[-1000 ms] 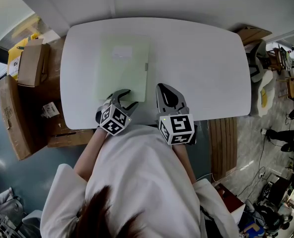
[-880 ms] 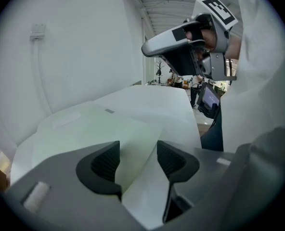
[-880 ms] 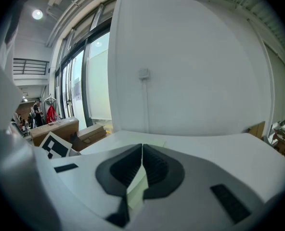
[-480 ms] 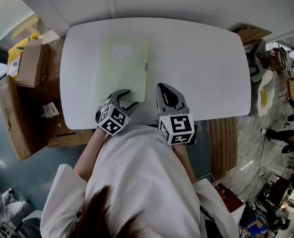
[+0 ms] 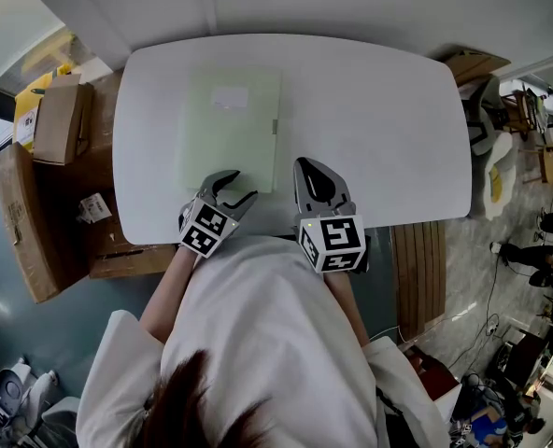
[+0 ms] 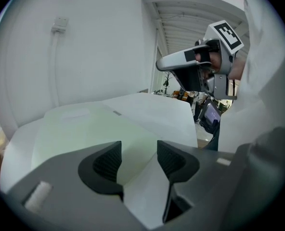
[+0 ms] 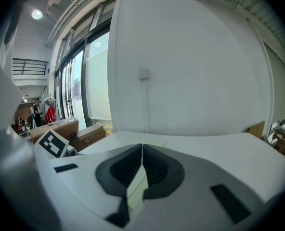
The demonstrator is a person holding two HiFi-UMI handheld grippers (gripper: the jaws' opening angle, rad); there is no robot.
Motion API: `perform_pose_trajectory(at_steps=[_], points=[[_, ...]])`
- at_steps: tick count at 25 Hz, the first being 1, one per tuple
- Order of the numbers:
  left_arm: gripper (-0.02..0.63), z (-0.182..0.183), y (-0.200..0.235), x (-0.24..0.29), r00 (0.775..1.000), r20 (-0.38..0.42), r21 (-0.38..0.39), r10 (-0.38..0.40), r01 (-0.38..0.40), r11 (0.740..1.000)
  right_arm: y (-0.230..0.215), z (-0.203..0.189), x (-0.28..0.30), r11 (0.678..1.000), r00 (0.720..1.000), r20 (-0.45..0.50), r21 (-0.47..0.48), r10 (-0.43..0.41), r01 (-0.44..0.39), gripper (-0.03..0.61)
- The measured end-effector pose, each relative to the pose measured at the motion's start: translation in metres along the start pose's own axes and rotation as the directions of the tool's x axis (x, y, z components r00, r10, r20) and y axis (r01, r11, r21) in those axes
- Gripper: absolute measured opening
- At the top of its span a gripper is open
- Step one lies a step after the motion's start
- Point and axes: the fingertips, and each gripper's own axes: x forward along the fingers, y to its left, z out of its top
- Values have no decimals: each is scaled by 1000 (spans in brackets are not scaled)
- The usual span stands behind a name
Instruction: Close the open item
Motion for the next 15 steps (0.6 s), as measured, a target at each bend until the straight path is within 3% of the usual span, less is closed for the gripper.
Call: perform_pose_trajectory(at_steps=[5, 10, 12, 15], points=[[225, 13, 10, -11, 997, 63, 0, 51, -51, 999, -1, 1, 1, 1000, 1000, 1, 0, -3, 3, 5], [216, 38, 24, -31, 977, 183, -93, 109, -93, 991, -4, 1, 0, 1000, 1000, 11, 3, -21, 21, 5], [168, 52, 32, -43, 956, 249, -130, 154, -124, 984, -6, 4, -1, 999, 999, 23, 8, -35, 35, 5], [43, 69, 42, -60, 920, 313, -176, 236, -188, 966, -11, 8, -5, 999, 998, 41, 25, -45, 44, 5]])
